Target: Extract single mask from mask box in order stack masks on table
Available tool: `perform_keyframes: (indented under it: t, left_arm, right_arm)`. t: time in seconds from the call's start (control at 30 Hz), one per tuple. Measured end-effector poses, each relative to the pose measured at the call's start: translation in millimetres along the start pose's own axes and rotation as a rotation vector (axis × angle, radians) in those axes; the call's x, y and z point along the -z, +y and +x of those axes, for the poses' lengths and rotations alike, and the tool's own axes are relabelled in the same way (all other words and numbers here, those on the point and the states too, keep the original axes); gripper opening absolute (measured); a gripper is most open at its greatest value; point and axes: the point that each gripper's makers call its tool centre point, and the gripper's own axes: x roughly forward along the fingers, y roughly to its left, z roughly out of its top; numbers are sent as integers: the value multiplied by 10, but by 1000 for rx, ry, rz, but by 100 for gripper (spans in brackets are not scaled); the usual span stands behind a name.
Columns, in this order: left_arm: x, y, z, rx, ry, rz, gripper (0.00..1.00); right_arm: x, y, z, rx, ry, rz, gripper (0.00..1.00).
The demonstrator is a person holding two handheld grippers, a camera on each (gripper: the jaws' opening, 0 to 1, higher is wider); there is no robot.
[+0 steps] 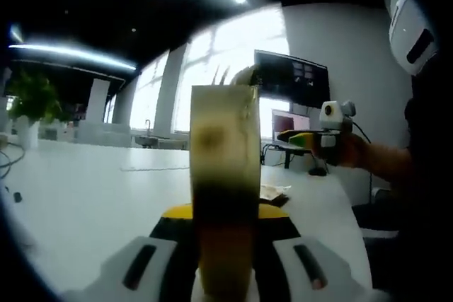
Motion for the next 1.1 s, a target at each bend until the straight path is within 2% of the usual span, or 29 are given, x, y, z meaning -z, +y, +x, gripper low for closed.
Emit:
perform_keyframes:
  t: [0.23, 0.73, 1.1]
  left_arm:
    - [21, -81, 16, 16, 4, 101, 30]
    - [31, -114, 24, 26, 5, 180, 32]
    - [-23, -111, 17, 25, -19, 149, 32]
  right_arm:
    - [33, 13, -17, 9, 12, 4, 23]
    - [22, 30, -27, 8, 8, 9, 23]
    - [56, 15, -58, 10, 8, 14, 23]
